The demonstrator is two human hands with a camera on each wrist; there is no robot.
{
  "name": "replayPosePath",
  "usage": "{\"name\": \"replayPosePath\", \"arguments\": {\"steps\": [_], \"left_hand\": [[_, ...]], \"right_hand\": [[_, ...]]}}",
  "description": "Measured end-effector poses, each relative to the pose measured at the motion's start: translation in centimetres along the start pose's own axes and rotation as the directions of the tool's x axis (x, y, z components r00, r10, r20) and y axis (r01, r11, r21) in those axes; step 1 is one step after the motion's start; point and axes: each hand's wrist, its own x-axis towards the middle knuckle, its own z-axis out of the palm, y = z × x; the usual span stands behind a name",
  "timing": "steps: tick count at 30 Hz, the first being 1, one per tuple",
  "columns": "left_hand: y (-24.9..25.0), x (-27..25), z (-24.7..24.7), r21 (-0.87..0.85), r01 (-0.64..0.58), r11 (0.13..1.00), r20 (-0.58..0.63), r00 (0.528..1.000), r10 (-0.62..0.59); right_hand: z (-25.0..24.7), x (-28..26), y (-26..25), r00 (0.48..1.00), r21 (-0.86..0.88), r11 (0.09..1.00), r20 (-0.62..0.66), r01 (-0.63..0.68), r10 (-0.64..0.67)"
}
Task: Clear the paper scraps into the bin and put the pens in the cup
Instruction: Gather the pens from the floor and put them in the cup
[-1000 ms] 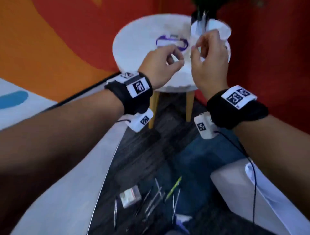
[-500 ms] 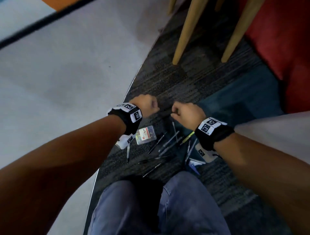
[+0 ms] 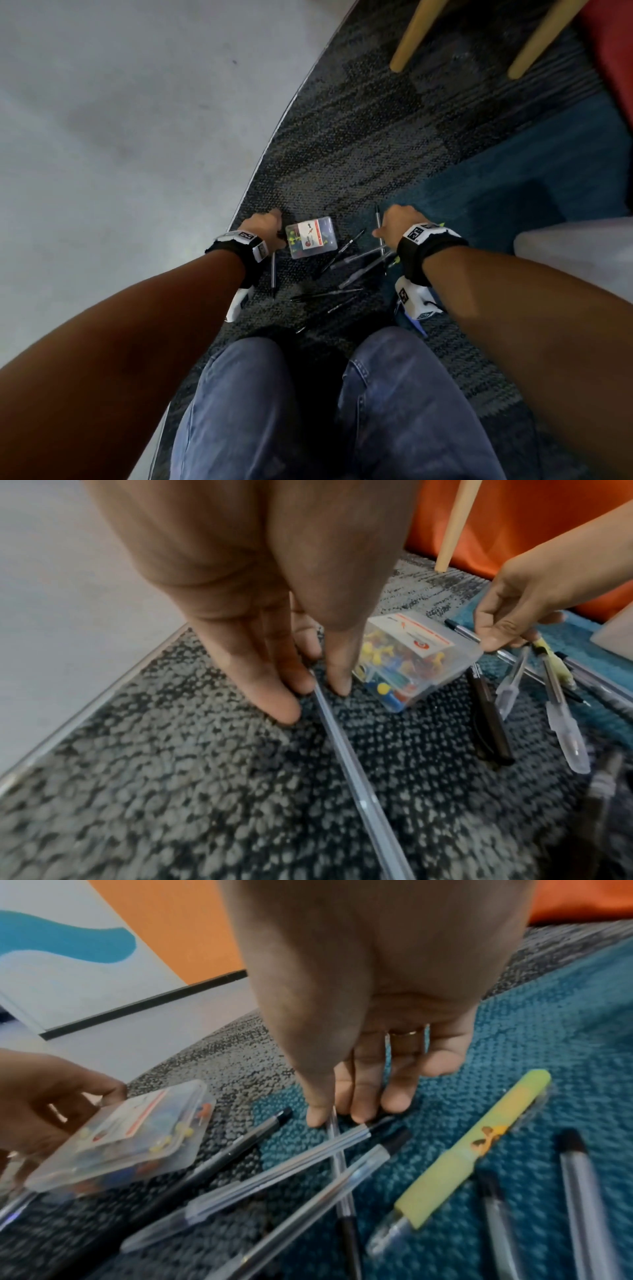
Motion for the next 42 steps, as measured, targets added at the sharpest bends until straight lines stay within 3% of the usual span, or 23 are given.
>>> {"name": "replayPosePath", "arguments": {"steps": [5,9,13,15,18,23,28,32,36,39,42], "left_hand": [[-0.6,0.1,0.5,-0.106,-0.016,0.994,-0.036,0.999,0.013],[-1.1,-0.4,-0.2,-0.149,0.004,0.989,-0.044,0.999,-0.011],[-2.5,-0.5,-1.8,-0.122,0.038,0.992,-0.034,0.998,-0.043],[-2.9,-0.4,-2.1,-0.134,0.069,0.989,-0.005,0.998,-0.070],[-2.8,-0.3,-1.4,-0.144,0.100,0.984,0.027,0.995,-0.097],[-2.0,-0.5,-0.6,-0.159,0.113,0.981,-0.018,0.993,-0.118],[-0.9,-1.7,-4.0,-0.151,0.083,0.985,-0.079,0.992,-0.096],[0.3,-3.2,-10.0,-0.138,0.041,0.990,-0.135,0.989,-0.060],[2.6,-5.5,-16.6,-0.223,-0.030,0.974,-0.276,0.961,-0.034],[5.1,-8.4,-21.1,-0.294,-0.257,0.920,-0.466,0.879,0.097],[7.9,-11.1,-25.1,-0.250,-0.461,0.851,-0.594,0.767,0.241]], "right_hand": [[0.0,-0.5,-0.9,0.998,0.010,1.000,-0.064,-0.014,0.015],[-2.3,-2.4,-1.5,0.981,0.235,0.969,-0.192,0.070,-0.025],[-4.2,-5.2,-0.9,0.960,0.593,0.778,-0.275,0.207,-0.046],[-4.7,-6.5,-0.4,0.956,0.671,0.699,-0.285,0.246,-0.062],[-4.4,-7.5,0.6,0.951,0.695,0.655,-0.277,0.295,-0.135],[-4.0,-8.6,2.0,0.952,0.745,0.593,-0.226,0.305,-0.206],[-6.6,-11.1,2.0,0.937,0.732,0.589,-0.311,0.341,-0.156],[-10.7,-14.1,2.1,0.870,0.700,0.548,-0.480,0.459,-0.115],[-15.4,-17.6,2.5,0.801,0.682,0.473,-0.592,0.558,-0.090],[-19.8,-20.6,3.1,0.734,0.673,0.366,-0.677,0.643,-0.045],[-24.4,-23.4,3.9,0.600,0.559,0.349,-0.800,0.753,-0.012]]}}
